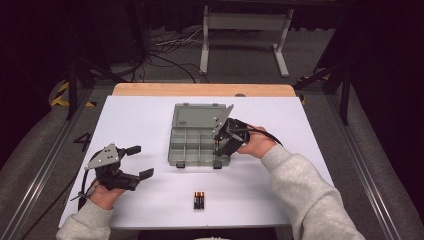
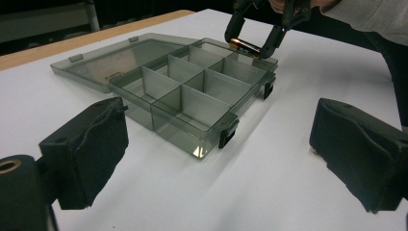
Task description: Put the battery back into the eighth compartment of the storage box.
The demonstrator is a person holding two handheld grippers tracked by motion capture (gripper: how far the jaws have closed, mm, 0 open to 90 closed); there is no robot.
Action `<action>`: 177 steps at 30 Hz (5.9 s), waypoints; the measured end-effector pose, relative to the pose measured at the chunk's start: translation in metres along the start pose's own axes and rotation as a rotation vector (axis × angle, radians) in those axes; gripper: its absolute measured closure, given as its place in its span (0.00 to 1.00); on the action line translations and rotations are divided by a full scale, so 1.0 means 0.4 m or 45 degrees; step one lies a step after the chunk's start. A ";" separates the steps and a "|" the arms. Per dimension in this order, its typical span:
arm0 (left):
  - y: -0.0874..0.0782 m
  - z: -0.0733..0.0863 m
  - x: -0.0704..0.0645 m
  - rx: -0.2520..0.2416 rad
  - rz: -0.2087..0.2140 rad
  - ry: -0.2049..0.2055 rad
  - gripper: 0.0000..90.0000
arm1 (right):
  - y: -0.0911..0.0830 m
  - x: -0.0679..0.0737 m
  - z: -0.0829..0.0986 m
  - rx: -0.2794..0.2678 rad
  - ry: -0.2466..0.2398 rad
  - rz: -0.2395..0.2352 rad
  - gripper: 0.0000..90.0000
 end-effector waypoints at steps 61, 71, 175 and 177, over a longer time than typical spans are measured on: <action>-0.001 -0.001 -0.001 -0.004 0.004 0.004 0.08 | 0.006 0.026 -0.007 0.023 -0.026 0.008 0.23; 0.000 -0.001 -0.001 -0.002 0.006 0.004 0.08 | -0.054 0.091 -0.048 -0.087 -0.018 0.089 0.11; -0.002 -0.003 -0.004 -0.015 0.003 0.008 0.08 | 0.134 0.367 -0.067 -0.005 -0.083 -0.082 0.46; -0.002 -0.003 -0.004 -0.015 0.002 0.007 0.07 | 0.126 0.365 -0.068 -0.007 -0.085 -0.084 0.46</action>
Point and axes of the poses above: each handheld gripper's, and its own axes: y roughly forward along the jaws, z roughly out of its underside, x roughly to its left, the point moved 6 cm from there along y, roughly forward along the jaws, and after that the axes turned 8 degrees about -y, right-handed, at the moved point
